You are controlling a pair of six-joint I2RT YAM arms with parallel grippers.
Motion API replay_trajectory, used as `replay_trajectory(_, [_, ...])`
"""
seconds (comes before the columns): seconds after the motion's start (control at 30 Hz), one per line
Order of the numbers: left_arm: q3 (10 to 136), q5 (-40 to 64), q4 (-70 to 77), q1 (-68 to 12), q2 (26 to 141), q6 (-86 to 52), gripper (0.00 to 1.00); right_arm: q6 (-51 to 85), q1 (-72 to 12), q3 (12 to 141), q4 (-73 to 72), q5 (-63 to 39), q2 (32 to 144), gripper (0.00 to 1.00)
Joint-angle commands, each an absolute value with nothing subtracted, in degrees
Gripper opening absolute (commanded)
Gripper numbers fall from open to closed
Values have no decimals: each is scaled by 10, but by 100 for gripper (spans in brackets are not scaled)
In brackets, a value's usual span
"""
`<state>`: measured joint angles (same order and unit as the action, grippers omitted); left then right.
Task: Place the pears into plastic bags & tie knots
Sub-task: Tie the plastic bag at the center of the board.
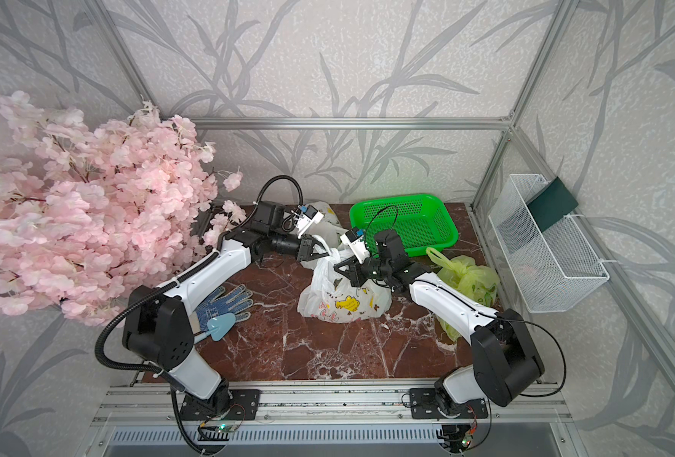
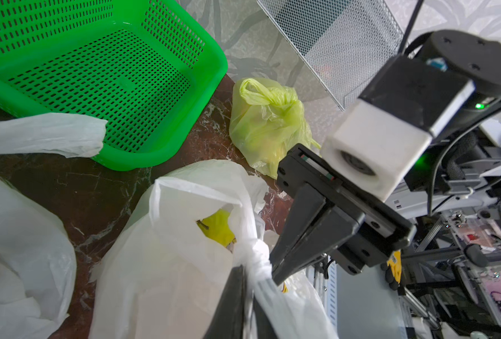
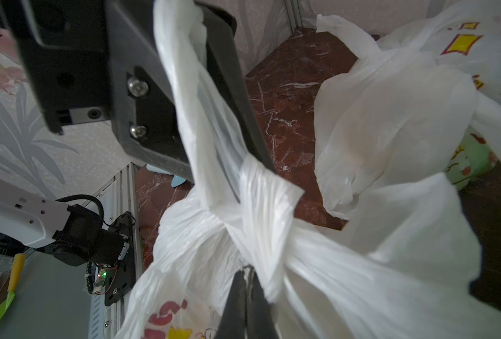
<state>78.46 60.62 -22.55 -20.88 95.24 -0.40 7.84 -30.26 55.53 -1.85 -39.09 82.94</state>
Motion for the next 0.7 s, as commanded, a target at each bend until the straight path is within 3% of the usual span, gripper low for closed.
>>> replay_trajectory(0.0, [812,617,-337,-205,941,102,20,61,-303,562,-29,-425,834,0])
replay_trajectory(0.13, [829,643,-398,-207,959,143,36,62,-306,560,-30,-428,829,0])
replay_trajectory(0.3, [819,654,-340,-215,957,105,42,55,-318,563,-17,-421,831,0])
replay_trajectory(0.43, [804,638,-240,-225,960,25,42,49,-332,563,-12,-414,833,0])
replay_trajectory(0.67, [810,610,-229,-236,975,10,32,46,-334,560,-14,-405,834,0])
